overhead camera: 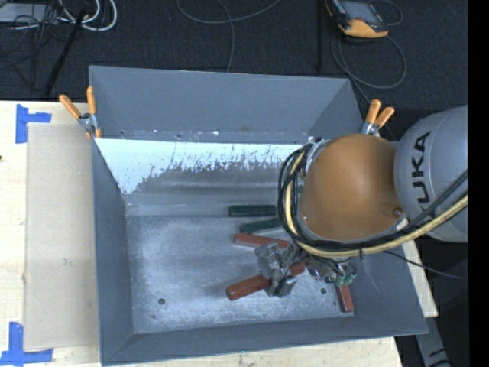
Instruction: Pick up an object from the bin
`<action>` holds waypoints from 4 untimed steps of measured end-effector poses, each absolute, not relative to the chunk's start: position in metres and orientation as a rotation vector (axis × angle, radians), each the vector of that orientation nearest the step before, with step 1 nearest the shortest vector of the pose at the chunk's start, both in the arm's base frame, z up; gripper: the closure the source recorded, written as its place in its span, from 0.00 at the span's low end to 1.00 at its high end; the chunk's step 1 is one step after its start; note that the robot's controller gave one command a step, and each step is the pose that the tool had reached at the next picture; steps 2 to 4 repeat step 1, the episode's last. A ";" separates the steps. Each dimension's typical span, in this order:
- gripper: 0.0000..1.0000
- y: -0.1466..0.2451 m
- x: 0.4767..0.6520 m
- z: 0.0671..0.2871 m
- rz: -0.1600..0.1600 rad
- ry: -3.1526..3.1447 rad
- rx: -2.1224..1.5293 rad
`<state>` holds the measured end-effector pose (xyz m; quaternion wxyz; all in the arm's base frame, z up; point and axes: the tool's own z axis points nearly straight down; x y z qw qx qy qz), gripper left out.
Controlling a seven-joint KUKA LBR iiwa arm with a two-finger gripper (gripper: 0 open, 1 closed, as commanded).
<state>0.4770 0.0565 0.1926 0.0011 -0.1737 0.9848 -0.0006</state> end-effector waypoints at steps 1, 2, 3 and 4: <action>1.00 0.046 0.497 0.244 -0.002 3.077 -0.600; 1.00 0.046 0.497 0.244 -0.002 3.077 -0.600; 1.00 0.046 0.497 0.244 -0.002 3.077 -0.600; 1.00 0.046 0.497 0.244 -0.002 3.077 -0.600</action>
Offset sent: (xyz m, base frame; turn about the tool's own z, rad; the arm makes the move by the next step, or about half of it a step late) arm 0.0185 -0.0101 0.0490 -0.0379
